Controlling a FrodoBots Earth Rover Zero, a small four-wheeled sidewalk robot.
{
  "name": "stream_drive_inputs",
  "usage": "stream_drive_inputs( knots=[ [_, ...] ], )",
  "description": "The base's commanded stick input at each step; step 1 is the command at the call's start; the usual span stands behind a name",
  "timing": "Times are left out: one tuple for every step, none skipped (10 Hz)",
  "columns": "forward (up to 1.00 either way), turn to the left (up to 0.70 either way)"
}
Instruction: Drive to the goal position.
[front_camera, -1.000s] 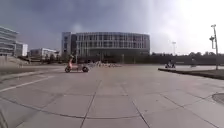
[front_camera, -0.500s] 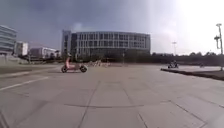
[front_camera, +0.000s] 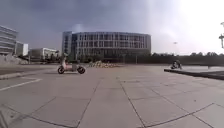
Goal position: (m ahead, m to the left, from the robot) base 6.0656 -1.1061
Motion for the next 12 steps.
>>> stream_drive_inputs(
  knots=[
    [1.0,0.0],
    [1.0,0.0],
    [1.0,0.0],
    [1.0,0.0],
    [1.0,0.0],
    [1.0,0.0],
    [1.0,0.0],
    [1.0,0.0],
    [1.0,0.0],
    [1.0,0.0],
    [1.0,0.0],
    [1.0,0.0]
  ],
)
